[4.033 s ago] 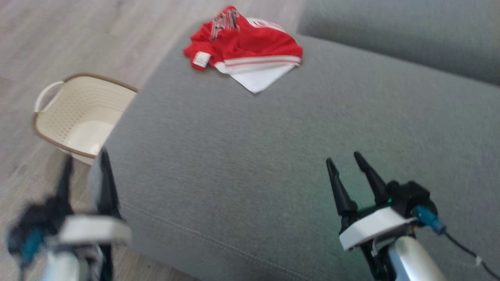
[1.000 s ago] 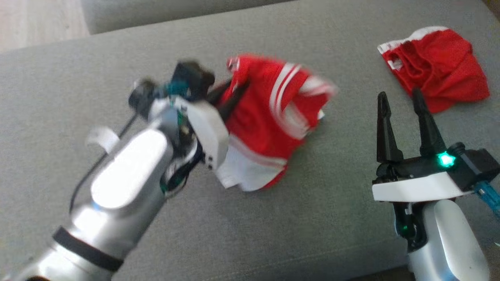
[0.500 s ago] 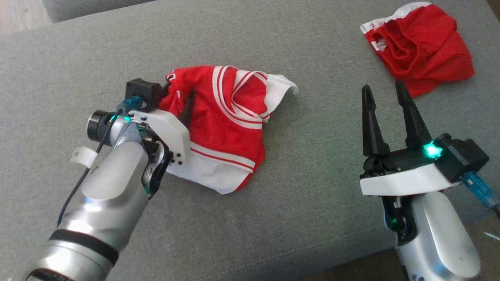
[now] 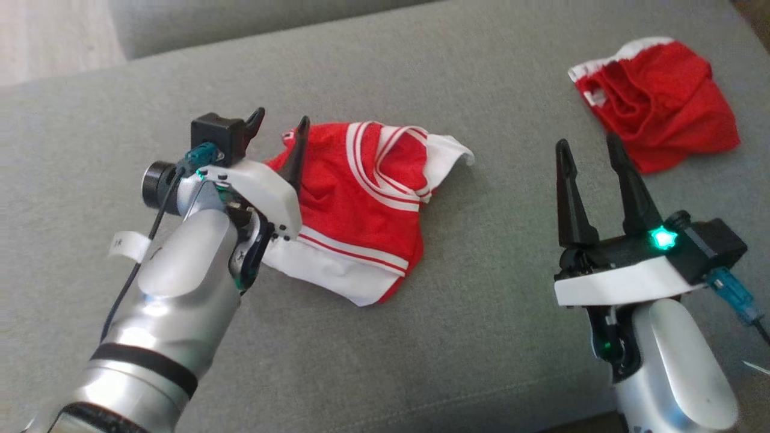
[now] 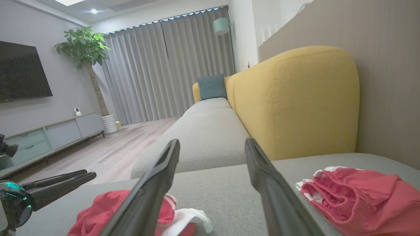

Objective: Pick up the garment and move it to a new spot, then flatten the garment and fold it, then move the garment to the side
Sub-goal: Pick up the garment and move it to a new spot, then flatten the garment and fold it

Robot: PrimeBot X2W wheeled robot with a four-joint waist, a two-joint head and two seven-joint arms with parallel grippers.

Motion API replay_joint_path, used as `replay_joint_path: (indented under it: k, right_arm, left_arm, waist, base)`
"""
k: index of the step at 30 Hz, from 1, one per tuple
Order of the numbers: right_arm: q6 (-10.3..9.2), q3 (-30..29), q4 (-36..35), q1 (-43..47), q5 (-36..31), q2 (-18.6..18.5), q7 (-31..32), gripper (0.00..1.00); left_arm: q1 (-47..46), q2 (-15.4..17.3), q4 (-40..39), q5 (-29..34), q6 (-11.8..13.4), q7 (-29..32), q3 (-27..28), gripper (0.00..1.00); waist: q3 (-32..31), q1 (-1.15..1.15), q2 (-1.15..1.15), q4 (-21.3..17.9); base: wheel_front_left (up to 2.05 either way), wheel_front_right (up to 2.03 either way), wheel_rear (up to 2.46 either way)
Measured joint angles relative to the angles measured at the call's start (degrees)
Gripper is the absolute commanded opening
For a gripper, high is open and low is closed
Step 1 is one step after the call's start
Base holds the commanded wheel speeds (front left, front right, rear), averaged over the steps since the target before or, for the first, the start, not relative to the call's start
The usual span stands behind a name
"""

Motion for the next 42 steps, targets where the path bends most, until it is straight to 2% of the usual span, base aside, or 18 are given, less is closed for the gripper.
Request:
replay_joint_path:
  k: [7, 16, 21, 27, 34, 42]
  right_arm:
    - [0.00, -1.7, 1.0, 3.2, -1.1, 0.0, -0.2, 1.00]
    - [0.00, -2.6, 1.8, 5.6, -2.1, 0.0, -0.2, 1.00]
    - [0.00, -2.5, 2.1, 6.3, -2.5, 0.0, -0.2, 1.00]
    - [0.00, -2.7, 3.6, 9.5, -2.5, 0.0, -0.2, 1.00]
    - [0.00, -3.9, 4.6, 12.5, -3.5, 0.1, -0.2, 1.00]
    - [0.00, -3.7, 5.8, 12.9, -3.5, 0.2, -0.2, 1.00]
  left_arm:
    - [4.8, 0.0, -9.8, 0.1, 2.8, -0.5, 4.0, 1.00]
    - [26.0, 2.1, -29.3, 2.8, 8.6, -0.5, 13.0, 1.00]
    - [35.4, 2.6, -37.8, 5.3, 10.2, -0.5, 17.7, 1.00]
    - [45.3, 2.0, -44.3, 8.0, 11.6, -0.5, 22.2, 1.00]
    - [50.5, 0.0, -45.7, 11.8, 12.0, -0.5, 24.5, 1.00]
    - [51.4, -1.2, -44.9, 14.3, 10.0, -0.5, 27.3, 1.00]
  waist:
    - [-3.0, 0.00, 0.00, 3.2]
    - [-5.9, 0.00, 0.00, 8.4]
    - [-6.8, 0.00, 0.00, 9.8]
    - [-7.7, 0.00, 0.00, 10.4]
    - [-8.9, 0.00, 0.00, 11.6]
    - [-9.3, 0.00, 0.00, 11.9]
  base:
    - [0.00, 0.00, 0.00]
    - [0.00, 0.00, 0.00]
    - [0.00, 0.00, 0.00]
    - [0.00, 0.00, 0.00]
    - [0.00, 0.00, 0.00]
    - [0.00, 0.00, 0.00]
